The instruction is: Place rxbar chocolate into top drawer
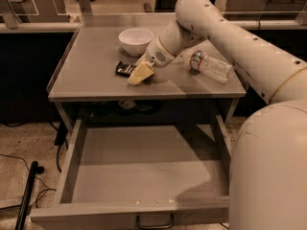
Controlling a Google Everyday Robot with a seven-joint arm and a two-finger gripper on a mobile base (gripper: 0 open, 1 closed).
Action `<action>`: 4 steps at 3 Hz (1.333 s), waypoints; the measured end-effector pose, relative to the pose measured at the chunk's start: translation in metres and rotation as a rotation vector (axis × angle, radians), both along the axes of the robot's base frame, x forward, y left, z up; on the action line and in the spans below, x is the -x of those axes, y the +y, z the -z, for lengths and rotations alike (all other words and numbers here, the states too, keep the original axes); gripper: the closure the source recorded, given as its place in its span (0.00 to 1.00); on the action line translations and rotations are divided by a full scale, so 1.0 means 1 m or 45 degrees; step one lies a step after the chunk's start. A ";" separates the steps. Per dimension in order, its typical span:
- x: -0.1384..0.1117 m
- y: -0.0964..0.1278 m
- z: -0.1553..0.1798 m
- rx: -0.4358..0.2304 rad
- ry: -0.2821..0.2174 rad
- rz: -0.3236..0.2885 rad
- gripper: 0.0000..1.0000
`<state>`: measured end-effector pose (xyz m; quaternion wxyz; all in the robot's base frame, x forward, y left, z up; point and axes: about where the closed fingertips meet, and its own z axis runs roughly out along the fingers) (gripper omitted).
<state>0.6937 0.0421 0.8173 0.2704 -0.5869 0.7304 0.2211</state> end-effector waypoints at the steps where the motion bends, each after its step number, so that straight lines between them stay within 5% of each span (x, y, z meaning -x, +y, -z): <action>1: 0.000 0.000 -0.008 0.000 0.000 -0.001 1.00; 2: 0.000 0.000 -0.008 0.000 0.000 0.000 1.00; 4: 0.049 -0.033 -0.051 0.016 -0.130 0.033 1.00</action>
Offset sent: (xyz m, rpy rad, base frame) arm 0.0000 0.0000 0.0080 0.0000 0.0000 0.0000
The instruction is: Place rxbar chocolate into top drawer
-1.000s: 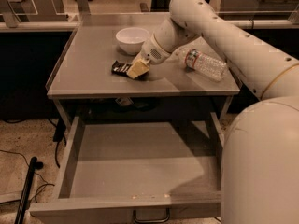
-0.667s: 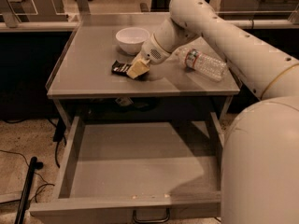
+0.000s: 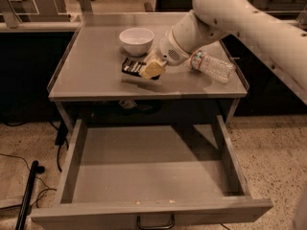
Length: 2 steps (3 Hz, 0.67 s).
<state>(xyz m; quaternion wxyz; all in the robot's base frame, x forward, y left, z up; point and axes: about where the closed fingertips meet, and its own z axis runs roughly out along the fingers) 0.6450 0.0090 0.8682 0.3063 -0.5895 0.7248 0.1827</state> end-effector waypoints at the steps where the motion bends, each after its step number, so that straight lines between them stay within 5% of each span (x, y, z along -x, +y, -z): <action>1: 0.037 -0.012 -0.020 -0.036 -0.074 -0.030 1.00; 2: 0.077 -0.026 -0.026 -0.073 -0.117 -0.035 1.00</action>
Offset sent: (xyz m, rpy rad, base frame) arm -0.1411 -0.0606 0.0089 0.0845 -0.0990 0.0064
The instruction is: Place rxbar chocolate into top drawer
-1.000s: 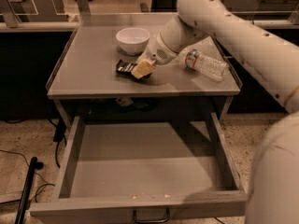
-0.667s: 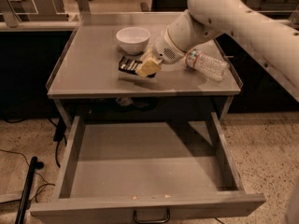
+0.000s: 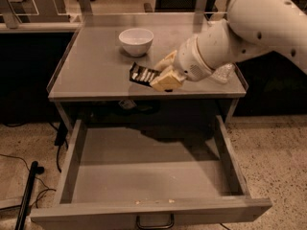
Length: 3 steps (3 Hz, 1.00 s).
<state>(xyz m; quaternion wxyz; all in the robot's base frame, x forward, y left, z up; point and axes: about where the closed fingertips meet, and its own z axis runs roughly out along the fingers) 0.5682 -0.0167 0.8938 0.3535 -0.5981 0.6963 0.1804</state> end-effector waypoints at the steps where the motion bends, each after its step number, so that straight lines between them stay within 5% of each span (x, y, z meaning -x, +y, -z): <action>1: 0.054 -0.026 0.026 -0.018 0.001 0.024 1.00; 3: 0.083 -0.053 0.119 0.031 0.157 0.052 1.00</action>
Offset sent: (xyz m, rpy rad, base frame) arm -0.1096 -0.0612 -0.1007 -0.0192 0.0850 -0.0508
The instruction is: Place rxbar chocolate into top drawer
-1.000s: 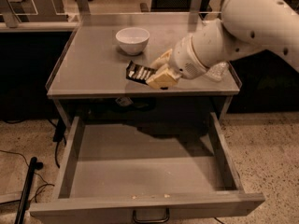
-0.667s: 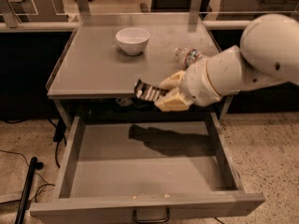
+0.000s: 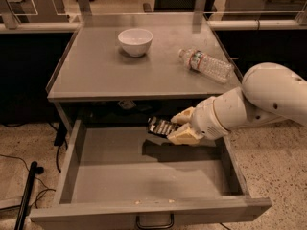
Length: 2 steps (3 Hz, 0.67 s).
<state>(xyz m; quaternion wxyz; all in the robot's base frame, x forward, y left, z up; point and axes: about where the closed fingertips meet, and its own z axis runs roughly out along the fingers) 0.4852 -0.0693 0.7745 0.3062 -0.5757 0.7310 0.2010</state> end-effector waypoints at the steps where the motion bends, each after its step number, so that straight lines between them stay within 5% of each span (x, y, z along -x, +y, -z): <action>1: 0.000 0.000 0.000 0.000 0.000 0.000 1.00; 2: -0.002 0.005 0.010 -0.007 0.025 -0.010 1.00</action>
Offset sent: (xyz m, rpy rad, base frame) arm 0.0069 0.0137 -0.0376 0.0223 0.0703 0.0193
